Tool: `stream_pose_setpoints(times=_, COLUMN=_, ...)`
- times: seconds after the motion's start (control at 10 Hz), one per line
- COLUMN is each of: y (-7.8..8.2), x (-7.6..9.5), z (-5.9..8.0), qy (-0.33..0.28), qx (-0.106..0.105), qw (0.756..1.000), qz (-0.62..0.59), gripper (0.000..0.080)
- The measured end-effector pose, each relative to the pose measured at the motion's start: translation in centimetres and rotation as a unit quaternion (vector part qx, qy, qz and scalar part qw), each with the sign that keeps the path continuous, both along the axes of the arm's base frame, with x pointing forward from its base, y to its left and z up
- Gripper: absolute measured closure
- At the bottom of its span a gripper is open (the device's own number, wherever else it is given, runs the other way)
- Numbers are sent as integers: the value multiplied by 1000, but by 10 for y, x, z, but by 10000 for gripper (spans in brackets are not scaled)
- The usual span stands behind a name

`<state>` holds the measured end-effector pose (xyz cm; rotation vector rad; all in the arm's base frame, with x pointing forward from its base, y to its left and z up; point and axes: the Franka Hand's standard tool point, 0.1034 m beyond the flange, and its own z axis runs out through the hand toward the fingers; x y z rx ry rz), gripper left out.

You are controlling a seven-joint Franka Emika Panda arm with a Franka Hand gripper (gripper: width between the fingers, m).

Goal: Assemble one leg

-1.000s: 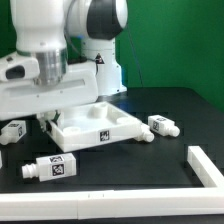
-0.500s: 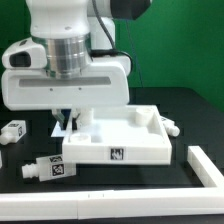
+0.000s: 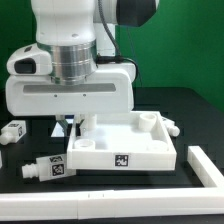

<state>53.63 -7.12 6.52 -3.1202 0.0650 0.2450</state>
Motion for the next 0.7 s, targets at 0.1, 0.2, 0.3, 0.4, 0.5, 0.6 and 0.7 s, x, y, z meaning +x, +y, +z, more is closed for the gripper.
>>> stream_pose_setpoints(times=0.1, y=1, x=0, z=-1, qy=1, qx=-1, qw=1000, qz=-3, gripper=745)
stream_pose_setpoints(times=0.2, y=8, x=-1, z=-8, qy=5, qx=-4, qw=1000, qz=-13, gripper=745)
stream_pose_setpoints(times=0.3, y=15, x=2, z=-16, qy=8, qx=-5, qw=1000, qz=-14, gripper=745)
stream_pose_setpoints(times=0.4, y=23, x=6, z=-23, qy=6, qx=-8, qw=1000, qz=-19, gripper=745)
stream_pose_setpoints(times=0.5, y=32, x=8, z=-32, qy=2, qx=-10, qw=1000, qz=-21, gripper=745)
stream_pose_setpoints(times=0.6, y=38, x=8, z=-40, qy=0, qx=-11, qw=1000, qz=-20, gripper=745)
stream_pose_setpoints(times=0.7, y=43, x=11, z=-46, qy=-3, qx=-12, qw=1000, qz=-21, gripper=745)
